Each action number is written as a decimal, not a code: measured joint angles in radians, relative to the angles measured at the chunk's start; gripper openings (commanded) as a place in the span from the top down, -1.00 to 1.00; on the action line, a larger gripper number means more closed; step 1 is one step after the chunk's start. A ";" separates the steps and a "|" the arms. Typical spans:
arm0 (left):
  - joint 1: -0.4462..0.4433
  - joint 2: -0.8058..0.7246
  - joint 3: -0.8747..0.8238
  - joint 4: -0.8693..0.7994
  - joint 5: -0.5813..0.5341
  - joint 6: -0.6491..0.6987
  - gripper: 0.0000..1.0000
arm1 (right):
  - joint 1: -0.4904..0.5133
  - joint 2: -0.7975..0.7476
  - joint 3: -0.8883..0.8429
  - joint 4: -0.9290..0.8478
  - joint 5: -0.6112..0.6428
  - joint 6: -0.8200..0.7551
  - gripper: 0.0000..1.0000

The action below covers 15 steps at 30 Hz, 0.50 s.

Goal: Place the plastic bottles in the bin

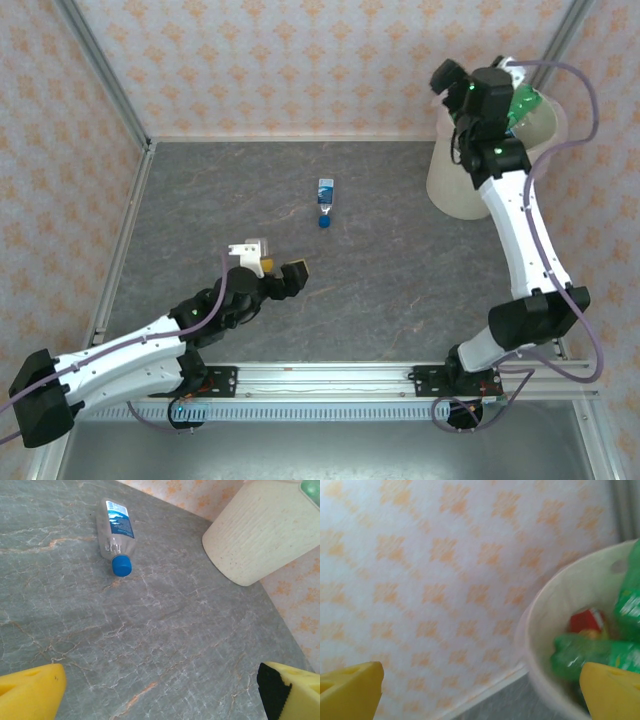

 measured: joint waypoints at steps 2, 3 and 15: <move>0.000 0.014 -0.004 0.008 0.000 0.000 -0.98 | 0.059 -0.046 -0.077 0.021 0.001 -0.003 -0.99; 0.000 0.021 -0.005 0.013 0.000 0.000 -0.98 | 0.091 -0.072 -0.122 0.032 0.001 -0.003 -0.99; 0.000 0.183 -0.002 0.072 -0.001 -0.001 -0.98 | 0.306 -0.244 -0.528 0.179 -0.010 -0.003 -0.99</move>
